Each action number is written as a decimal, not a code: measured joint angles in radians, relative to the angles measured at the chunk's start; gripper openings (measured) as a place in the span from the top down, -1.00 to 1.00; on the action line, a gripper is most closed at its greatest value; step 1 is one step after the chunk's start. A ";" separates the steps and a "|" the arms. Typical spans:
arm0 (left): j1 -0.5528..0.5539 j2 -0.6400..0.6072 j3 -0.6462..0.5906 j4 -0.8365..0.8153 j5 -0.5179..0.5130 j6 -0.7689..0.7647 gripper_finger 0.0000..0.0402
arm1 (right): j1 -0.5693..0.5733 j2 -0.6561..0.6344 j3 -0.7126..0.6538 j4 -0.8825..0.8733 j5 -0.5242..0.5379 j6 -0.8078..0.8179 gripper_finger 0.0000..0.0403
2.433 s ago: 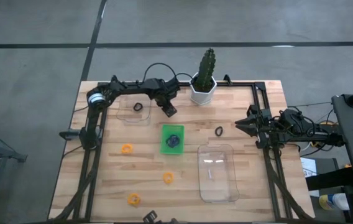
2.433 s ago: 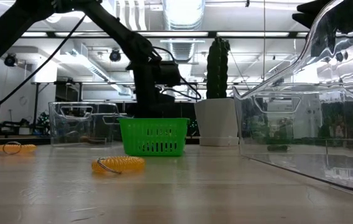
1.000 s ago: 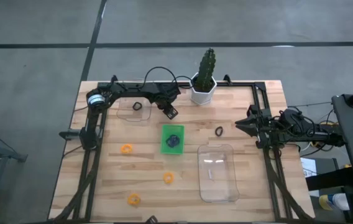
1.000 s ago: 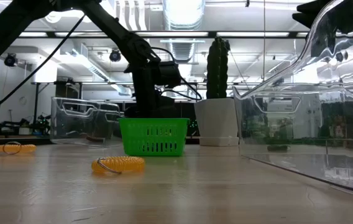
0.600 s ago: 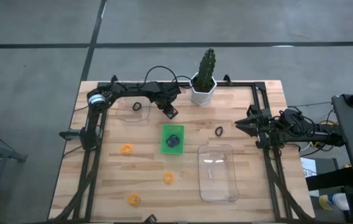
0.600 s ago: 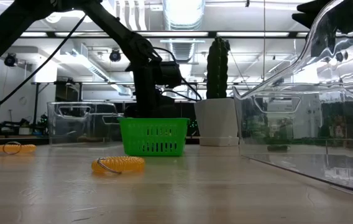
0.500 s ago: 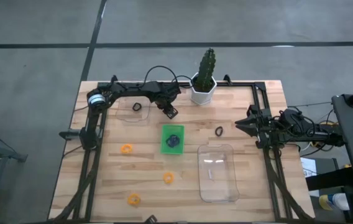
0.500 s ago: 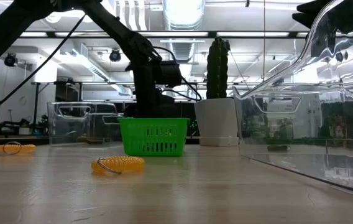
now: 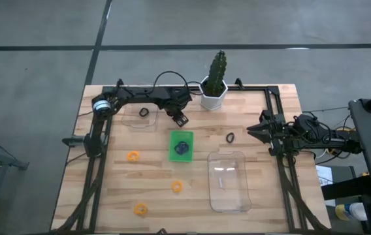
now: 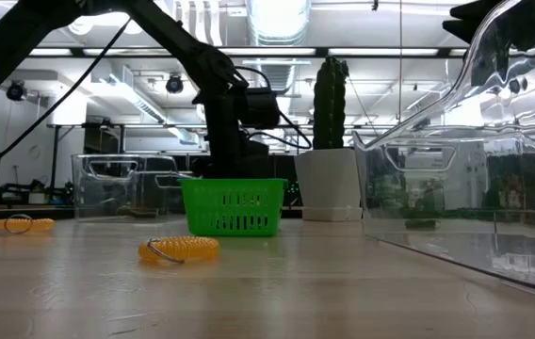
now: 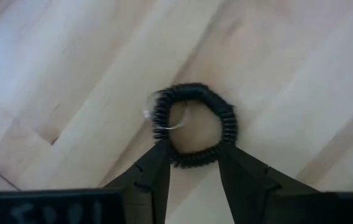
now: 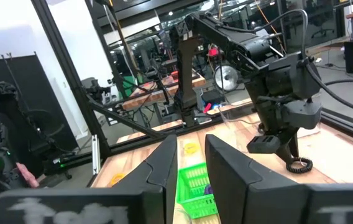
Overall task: Sort spring keychains
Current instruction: Put the top black spring keychain into the top transparent bin
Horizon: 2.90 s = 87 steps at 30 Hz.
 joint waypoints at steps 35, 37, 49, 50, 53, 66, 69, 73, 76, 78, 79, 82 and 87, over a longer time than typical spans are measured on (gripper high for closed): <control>-0.027 0.009 -0.013 0.029 -0.003 0.220 0.36 | 0.000 0.000 0.000 0.000 0.000 0.026 0.65; -0.027 0.009 -0.023 0.042 -0.007 0.221 0.36 | 0.000 0.000 0.000 0.000 0.000 0.027 0.64; -0.026 0.005 -0.087 0.091 -0.005 0.215 0.36 | 0.000 0.000 0.000 0.000 0.000 0.027 0.62; -0.027 0.005 -0.087 0.091 -0.005 0.215 0.36 | 0.000 0.000 0.000 0.000 0.000 0.027 0.63; -0.027 0.005 -0.088 0.090 0.000 0.211 0.37 | 0.000 0.000 0.000 0.000 0.000 0.027 0.65; -0.027 0.008 -0.091 0.099 0.005 0.181 0.93 | 0.000 0.000 0.000 0.000 0.000 0.027 0.60; -0.027 0.008 -0.089 0.106 0.004 0.175 0.93 | 0.000 0.000 0.000 0.000 0.000 0.027 0.59; -0.027 -0.001 -0.073 0.096 -0.001 0.172 0.97 | 0.000 0.000 0.000 0.000 0.000 0.027 0.62; -0.026 -0.012 -0.051 0.103 -0.023 0.175 0.98 | 0.000 0.000 0.000 0.000 0.000 0.027 0.65; -0.026 -0.031 -0.033 0.096 -0.037 0.176 0.98 | 0.000 0.000 0.000 0.000 0.000 0.027 0.66; -0.025 -0.038 -0.019 0.095 -0.039 0.176 0.99 | 0.000 0.000 0.000 0.000 0.000 0.027 0.66; -0.026 -0.048 0.008 0.067 -0.039 0.177 0.99 | 0.000 0.000 0.000 0.000 0.000 0.027 0.65; -0.027 -0.088 0.068 0.004 -0.019 0.176 0.99 | 0.001 0.000 0.000 0.000 0.000 0.048 0.62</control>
